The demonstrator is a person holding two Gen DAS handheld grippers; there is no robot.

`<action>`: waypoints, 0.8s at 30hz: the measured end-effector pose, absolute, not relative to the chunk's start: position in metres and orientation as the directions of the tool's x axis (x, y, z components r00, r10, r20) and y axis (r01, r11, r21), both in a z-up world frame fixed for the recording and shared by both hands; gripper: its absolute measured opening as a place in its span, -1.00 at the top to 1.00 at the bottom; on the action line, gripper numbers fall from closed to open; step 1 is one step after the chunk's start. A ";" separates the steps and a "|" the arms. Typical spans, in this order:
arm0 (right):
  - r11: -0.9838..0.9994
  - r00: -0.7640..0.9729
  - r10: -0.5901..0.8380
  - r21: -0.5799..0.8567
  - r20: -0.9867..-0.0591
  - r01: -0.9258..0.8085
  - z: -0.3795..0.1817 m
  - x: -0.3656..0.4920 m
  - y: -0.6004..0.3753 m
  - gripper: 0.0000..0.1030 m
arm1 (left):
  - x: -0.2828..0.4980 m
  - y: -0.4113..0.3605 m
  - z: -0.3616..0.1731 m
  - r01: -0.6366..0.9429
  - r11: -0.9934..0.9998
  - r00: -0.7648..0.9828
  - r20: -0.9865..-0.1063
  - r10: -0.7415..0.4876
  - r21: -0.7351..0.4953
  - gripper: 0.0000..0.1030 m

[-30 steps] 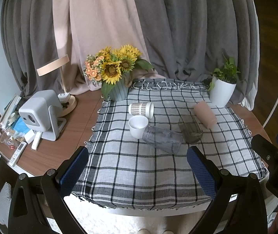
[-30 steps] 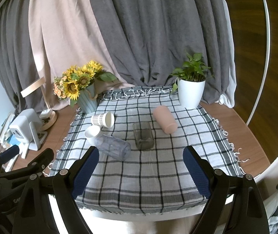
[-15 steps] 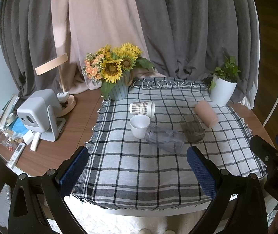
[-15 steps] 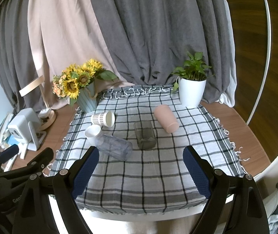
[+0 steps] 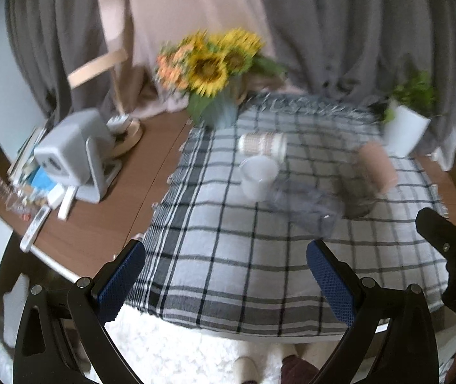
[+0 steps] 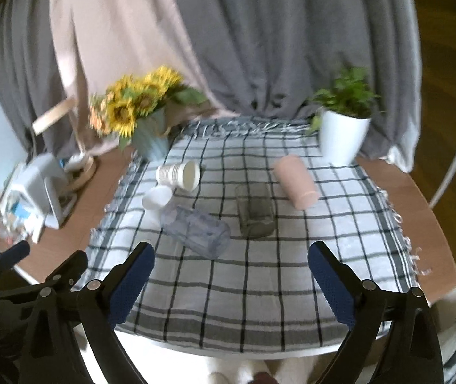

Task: Flip cup upside down
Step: 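Move the right tool down to the clear plastic cup and close on it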

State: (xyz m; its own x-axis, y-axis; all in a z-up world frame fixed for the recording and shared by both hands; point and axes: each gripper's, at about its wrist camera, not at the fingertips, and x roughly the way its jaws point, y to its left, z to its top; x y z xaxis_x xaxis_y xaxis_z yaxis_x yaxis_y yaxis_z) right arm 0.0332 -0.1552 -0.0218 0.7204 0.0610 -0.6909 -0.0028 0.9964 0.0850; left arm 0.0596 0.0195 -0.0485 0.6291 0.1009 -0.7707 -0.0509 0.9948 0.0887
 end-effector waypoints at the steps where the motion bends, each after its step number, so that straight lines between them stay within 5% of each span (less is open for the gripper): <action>1: 0.997 0.712 0.073 0.080 -0.698 -0.023 -0.025 0.041 -0.152 -0.88 | 0.064 0.020 -0.054 -0.071 0.993 0.610 -0.784 0.114 0.089 -0.99; 11: 0.946 0.532 0.201 0.021 -0.822 -0.325 -0.075 0.139 -0.118 -0.88 | 0.109 0.025 -0.118 -0.261 0.959 0.380 -0.901 0.208 0.112 -0.99; 24: 0.839 0.330 0.195 -0.017 -0.924 -0.543 -0.147 0.225 -0.075 -0.86 | 0.145 0.027 -0.167 -0.415 0.896 0.208 -0.943 0.259 0.155 -0.99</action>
